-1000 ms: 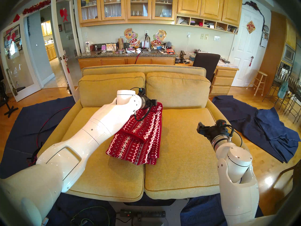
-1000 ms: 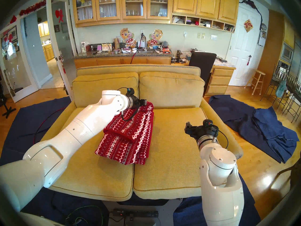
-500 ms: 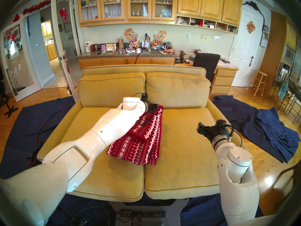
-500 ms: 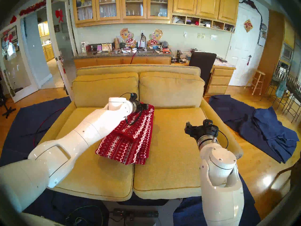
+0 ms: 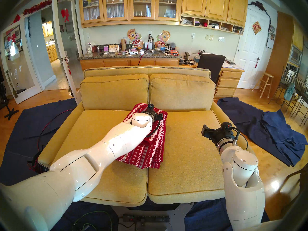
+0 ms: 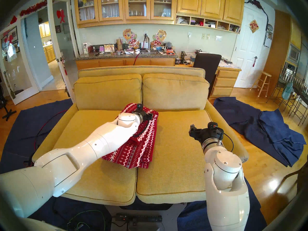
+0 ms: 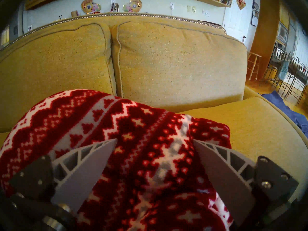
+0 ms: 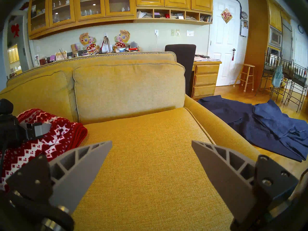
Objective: Fold the blanket in half twice
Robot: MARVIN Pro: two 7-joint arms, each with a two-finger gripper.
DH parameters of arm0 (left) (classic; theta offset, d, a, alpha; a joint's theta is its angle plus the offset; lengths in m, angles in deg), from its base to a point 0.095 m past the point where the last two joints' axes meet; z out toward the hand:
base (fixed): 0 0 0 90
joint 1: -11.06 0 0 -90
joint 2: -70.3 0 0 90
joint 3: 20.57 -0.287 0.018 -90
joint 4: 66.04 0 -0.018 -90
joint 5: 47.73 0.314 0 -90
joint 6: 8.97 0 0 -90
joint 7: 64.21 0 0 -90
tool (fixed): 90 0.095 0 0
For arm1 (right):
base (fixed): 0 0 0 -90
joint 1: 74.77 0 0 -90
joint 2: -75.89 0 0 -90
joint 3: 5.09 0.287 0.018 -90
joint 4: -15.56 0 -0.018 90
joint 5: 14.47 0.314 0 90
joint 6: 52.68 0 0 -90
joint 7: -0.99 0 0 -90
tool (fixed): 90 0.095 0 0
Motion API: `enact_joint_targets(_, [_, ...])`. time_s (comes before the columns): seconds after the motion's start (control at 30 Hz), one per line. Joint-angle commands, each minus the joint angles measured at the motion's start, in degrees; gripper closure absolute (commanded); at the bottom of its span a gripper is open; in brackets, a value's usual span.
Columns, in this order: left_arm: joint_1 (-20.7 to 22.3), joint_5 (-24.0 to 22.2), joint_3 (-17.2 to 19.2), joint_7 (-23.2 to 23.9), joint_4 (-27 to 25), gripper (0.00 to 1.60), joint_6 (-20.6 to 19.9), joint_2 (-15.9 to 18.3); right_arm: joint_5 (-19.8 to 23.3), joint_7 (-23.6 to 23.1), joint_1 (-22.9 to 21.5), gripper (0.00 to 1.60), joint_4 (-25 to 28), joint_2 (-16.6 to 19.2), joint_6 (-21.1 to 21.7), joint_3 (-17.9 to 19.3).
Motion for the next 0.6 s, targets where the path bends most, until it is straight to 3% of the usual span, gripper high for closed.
enact_joint_targets(0.0, [-0.9, -0.3, -0.7, 0.7, 2.2, 0.00, -1.9, 0.5, 0.1, 0.1, -0.9, 0.00, 2.0, -0.1, -0.4, -0.1])
enact_joint_targets(0.57, [-1.3, 1.9, -3.1, -0.3, 7.9, 0.00, -3.3, -0.8, 0.1, 0.0, -1.0, 0.00, 1.9, -0.1, -0.5, -0.1])
